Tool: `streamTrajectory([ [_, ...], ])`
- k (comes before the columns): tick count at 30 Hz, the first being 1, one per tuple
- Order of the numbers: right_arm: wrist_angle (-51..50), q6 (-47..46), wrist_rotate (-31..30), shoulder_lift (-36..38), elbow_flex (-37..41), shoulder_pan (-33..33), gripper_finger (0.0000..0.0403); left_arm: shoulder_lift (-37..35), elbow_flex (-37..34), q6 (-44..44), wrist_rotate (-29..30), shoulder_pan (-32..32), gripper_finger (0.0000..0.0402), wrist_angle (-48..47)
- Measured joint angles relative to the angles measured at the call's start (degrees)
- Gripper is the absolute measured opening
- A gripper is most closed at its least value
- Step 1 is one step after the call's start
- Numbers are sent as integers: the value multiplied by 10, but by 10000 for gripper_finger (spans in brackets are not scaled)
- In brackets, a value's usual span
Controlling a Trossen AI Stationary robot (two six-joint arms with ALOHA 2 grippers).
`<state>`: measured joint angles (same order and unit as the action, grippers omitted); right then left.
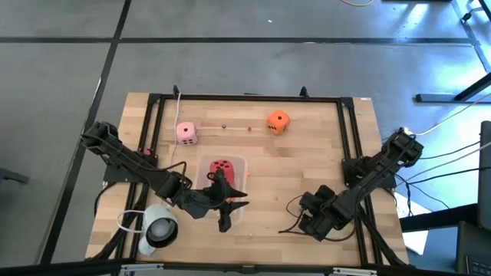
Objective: Pick & Place Dice
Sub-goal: Put the bottom small dark blue die on the bin
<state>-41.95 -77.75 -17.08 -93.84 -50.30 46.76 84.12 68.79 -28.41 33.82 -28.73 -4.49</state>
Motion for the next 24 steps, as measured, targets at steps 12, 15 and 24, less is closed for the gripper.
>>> streamTrajectory([
  [12,24,81,-6,-3,0,-31,283,0,0,2,-4,0,102,0],
  [15,31,93,-5,-3,3,-38,283,0,0,3,-4,0,102,0],
  [24,73,108,30,-3,37,-43,283,0,0,3,-4,0,102,0],
])
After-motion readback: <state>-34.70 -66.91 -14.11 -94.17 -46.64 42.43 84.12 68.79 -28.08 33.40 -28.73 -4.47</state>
